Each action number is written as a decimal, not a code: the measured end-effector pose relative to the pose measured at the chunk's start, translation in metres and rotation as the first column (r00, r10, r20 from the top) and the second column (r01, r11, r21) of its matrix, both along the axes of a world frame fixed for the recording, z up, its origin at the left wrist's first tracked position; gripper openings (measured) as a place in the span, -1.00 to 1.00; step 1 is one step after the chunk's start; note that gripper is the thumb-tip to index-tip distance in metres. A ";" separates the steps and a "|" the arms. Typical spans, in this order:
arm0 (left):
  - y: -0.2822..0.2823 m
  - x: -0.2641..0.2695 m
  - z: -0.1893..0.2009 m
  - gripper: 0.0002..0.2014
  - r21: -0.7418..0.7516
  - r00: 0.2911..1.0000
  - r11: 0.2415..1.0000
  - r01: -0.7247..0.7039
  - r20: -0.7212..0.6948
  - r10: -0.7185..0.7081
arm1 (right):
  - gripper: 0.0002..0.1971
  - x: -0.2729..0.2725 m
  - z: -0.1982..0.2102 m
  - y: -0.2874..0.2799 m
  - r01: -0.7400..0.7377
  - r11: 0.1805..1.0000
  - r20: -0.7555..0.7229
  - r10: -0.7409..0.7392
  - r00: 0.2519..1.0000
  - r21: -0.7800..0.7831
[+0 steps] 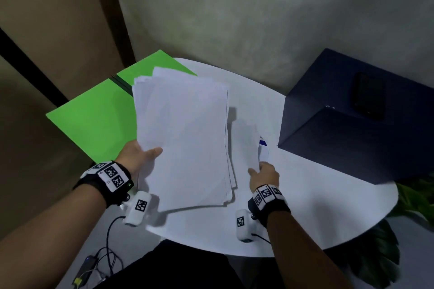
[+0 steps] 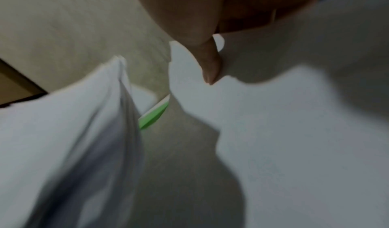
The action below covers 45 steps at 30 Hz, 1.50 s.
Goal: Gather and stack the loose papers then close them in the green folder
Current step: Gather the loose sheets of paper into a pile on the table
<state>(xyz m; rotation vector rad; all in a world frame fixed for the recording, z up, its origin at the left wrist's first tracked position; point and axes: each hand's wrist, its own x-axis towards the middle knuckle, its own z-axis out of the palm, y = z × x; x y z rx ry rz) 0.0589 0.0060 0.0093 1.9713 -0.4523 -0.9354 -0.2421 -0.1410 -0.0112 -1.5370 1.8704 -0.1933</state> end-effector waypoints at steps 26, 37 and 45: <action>-0.006 -0.015 -0.038 -0.53 0.396 0.924 0.879 0.266 0.154 -0.349 | -0.83 -0.039 0.188 -0.059 0.173 0.774 0.375 0.089 0.923 -0.610; -0.017 0.005 -0.041 0.13 0.244 0.928 0.967 0.076 -0.371 0.020 | -0.48 0.047 0.008 -0.020 -0.231 0.970 0.044 0.228 0.973 0.080; -0.021 0.001 -0.055 -0.55 0.329 0.945 0.917 0.225 0.157 -0.288 | -0.39 0.014 -0.015 -0.003 -0.049 0.998 -0.179 0.057 0.982 0.048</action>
